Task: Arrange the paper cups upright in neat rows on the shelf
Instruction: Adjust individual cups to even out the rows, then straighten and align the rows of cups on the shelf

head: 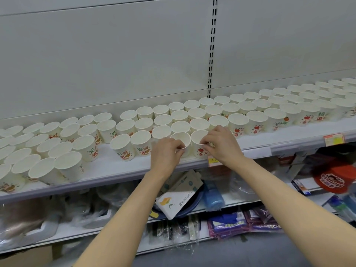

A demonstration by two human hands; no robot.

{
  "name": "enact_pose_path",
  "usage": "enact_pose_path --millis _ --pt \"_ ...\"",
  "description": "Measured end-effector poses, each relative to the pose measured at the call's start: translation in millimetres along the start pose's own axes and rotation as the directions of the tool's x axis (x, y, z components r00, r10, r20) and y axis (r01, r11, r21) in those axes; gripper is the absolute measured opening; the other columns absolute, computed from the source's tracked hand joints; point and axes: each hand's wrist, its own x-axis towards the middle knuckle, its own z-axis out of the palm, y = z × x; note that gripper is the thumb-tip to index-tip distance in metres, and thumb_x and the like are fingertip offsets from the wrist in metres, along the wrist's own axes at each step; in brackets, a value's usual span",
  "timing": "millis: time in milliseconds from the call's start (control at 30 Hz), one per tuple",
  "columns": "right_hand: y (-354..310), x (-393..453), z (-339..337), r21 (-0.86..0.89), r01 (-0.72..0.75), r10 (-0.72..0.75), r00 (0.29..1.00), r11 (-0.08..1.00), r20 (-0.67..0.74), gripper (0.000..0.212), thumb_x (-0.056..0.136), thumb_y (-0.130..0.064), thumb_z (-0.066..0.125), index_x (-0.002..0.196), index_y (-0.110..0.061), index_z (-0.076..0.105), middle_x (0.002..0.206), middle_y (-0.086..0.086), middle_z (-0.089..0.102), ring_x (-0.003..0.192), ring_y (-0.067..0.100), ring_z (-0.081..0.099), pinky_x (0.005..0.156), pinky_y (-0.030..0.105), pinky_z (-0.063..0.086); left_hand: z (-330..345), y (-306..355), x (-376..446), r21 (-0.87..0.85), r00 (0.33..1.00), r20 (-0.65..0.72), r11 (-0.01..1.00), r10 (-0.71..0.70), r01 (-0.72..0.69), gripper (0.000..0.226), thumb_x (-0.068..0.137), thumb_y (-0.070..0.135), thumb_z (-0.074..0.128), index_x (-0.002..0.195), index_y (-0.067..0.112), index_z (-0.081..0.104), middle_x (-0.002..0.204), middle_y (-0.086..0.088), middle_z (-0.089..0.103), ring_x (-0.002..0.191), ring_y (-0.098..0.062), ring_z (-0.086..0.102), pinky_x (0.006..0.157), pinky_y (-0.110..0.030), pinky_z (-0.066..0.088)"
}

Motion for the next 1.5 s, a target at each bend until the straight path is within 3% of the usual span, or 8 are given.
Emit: enact_pose_path --millis 167,267,467,567,667,867,1100,1500 --pt "3.9 -2.2 1.8 0.014 0.002 -0.002 1.000 1.000 0.005 0.008 0.073 -0.016 0.079 0.080 -0.017 0.074 0.074 -0.005 0.067 0.080 0.027 0.052 0.073 0.042 0.043 -7.6 5.9 5.3 0.017 0.997 0.073 1.000 0.012 -0.013 0.020 0.085 0.041 0.068 0.103 0.033 0.072 0.097 0.010 0.067 0.093 -0.014 0.057 0.074 -0.035 0.045" --pt "6.6 -1.3 -0.1 0.022 0.000 0.000 1.000 1.000 0.000 0.010 0.074 -0.019 0.079 0.083 -0.017 0.074 0.078 -0.004 0.068 0.082 0.027 0.052 0.075 0.041 0.042 -17.3 -1.9 7.6 -0.093 0.990 0.137 0.995 0.033 -0.020 0.031 0.078 0.036 0.077 0.107 0.036 0.068 0.107 0.017 0.061 0.077 -0.006 0.056 0.070 -0.031 0.044" --pt "7.8 2.3 -5.6 0.051 -0.003 0.003 1.000 0.999 0.014 0.018 0.074 -0.023 0.079 0.090 -0.017 0.074 0.084 -0.003 0.070 0.087 0.027 0.052 0.078 0.041 0.042 -28.6 -19.1 18.1 0.024 0.983 0.168 0.997 0.067 -0.072 0.012 0.086 0.034 0.070 0.098 0.035 0.072 0.105 0.015 0.062 0.081 -0.008 0.052 0.066 -0.029 0.039" --pt "21.4 -0.5 -20.3 0.127 -0.073 0.083 0.994 0.989 -0.072 0.018 0.078 -0.025 0.076 0.095 -0.019 0.073 0.091 -0.006 0.070 0.092 0.022 0.051 0.079 0.035 0.040 -23.9 -13.8 20.1 0.038 0.983 0.156 0.994 0.094 -0.101 0.010 0.089 0.037 0.067 0.097 0.035 0.073 0.095 0.013 0.064 0.091 -0.010 0.054 0.064 -0.029 0.036" --pt "45.5 -10.8 -36.1 0.100 -0.191 0.202 0.973 0.976 -0.109 0.016 0.081 -0.022 0.073 0.098 -0.020 0.072 0.096 -0.005 0.071 0.095 0.021 0.050 0.079 0.032 0.039 -21.0 -14.9 18.4 -0.036 0.989 0.112 0.995 0.098 -0.095 0.018 0.085 0.040 0.070 0.103 0.039 0.071 0.096 0.017 0.064 0.081 -0.005 0.052 0.064 -0.028 0.038" --pt "56.9 -23.7 -41.5 -0.023 -0.193 0.193 0.981 0.981 -0.008 0.027 0.079 -0.013 0.071 0.105 -0.019 0.070 0.101 -0.001 0.070 0.098 0.025 0.049 0.082 0.038 0.042 -27.7 -26.7 17.4 -0.072 0.980 0.129 0.987 0.149 -0.141 0.026 0.079 0.041 0.077 0.103 0.041 0.068 0.107 0.023 0.058 0.077 -0.003 0.052 0.067 -0.029 0.044" --pt "51.6 -14.0 -49.0 -0.103 -0.134 0.143 0.986 0.986 0.084 0.010 0.080 -0.017 0.071 0.089 -0.022 0.074 0.088 -0.004 0.071 0.095 0.024 0.051 0.081 0.043 0.041 -19.5 -15.7 23.3 -0.011 0.980 0.136 0.989 0.148 -0.148 0.005 0.088 0.037 0.069 0.092 0.035 0.073 0.082 0.018 0.059 0.083 -0.008 0.047 0.065 -0.031 0.041" --pt "50.3 -15.6 -49.7 -0.094 -0.130 0.140 0.983 0.987 0.116 0.011 0.086 -0.013 0.065 0.092 -0.019 0.072 0.094 -0.003 0.070 0.096 0.022 0.050 0.081 0.036 0.037 -20.4 -15.4 19.7 -0.062 0.989 0.106 0.993 0.104 -0.098 0.012 0.085 0.034 0.072 0.097 0.032 0.073 0.083 0.023 0.059 0.079 -0.005 0.055 0.068 -0.030 0.045"
